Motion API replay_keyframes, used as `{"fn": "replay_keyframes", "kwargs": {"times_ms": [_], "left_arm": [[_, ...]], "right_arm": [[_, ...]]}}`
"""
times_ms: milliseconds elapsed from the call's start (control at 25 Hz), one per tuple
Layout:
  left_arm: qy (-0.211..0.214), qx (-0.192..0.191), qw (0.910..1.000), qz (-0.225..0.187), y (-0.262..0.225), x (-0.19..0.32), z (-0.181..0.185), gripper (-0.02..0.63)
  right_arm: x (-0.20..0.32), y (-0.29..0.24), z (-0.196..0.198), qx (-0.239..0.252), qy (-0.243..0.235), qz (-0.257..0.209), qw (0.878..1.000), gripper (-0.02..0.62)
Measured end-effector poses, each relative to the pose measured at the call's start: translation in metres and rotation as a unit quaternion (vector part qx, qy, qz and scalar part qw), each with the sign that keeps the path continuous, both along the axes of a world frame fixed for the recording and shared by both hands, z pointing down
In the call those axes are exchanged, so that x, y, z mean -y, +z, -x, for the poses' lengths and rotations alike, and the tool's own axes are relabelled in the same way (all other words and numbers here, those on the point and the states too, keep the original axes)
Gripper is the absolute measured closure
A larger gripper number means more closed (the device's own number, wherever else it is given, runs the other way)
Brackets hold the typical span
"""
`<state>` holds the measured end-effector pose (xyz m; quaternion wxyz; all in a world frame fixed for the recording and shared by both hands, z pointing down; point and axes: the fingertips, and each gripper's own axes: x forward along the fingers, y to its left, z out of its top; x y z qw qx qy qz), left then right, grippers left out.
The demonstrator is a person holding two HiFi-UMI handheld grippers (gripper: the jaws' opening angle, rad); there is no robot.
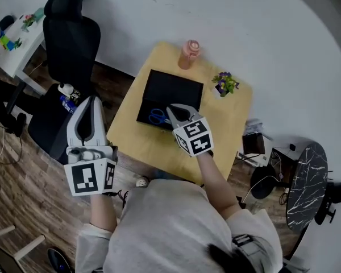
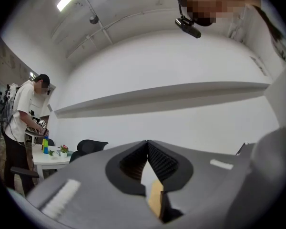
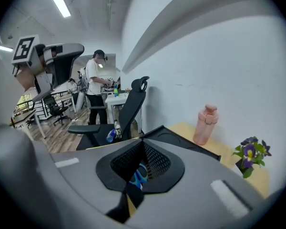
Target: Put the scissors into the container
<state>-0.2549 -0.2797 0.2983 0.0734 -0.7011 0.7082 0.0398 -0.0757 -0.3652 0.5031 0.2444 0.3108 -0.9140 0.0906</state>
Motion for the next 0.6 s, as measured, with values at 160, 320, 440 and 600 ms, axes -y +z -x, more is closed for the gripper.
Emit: {"fn": "replay_keyframes", "kwargs": {"times_ms": [160,320,440,600], "left_arm": [[0.030,0.000,0.9995,-0.005,-0.003,0.007,-0.016,0.548],[0.058,-0.001,0.9983,-0.011,-0.007,0.008,-0.030,0.548],[0.077,0.000,0.9969,-0.016,-0.012,0.008,-0.039,0.548],[0.097,0.002,0.9951,-0.022,-0.018,0.005,-0.050,0.548]], "right_arm": [[-0.004,-0.032,-0.016,0.035,0.038,-0.033,0.998,0.591],[-0.010,-0.062,-0.032,0.064,0.071,-0.066,0.993,0.591],[-0.016,-0.083,-0.041,0.084,0.091,-0.088,0.988,0.591],[-0.027,-0.107,-0.053,0.097,0.107,-0.115,0.983,0.591]]}}
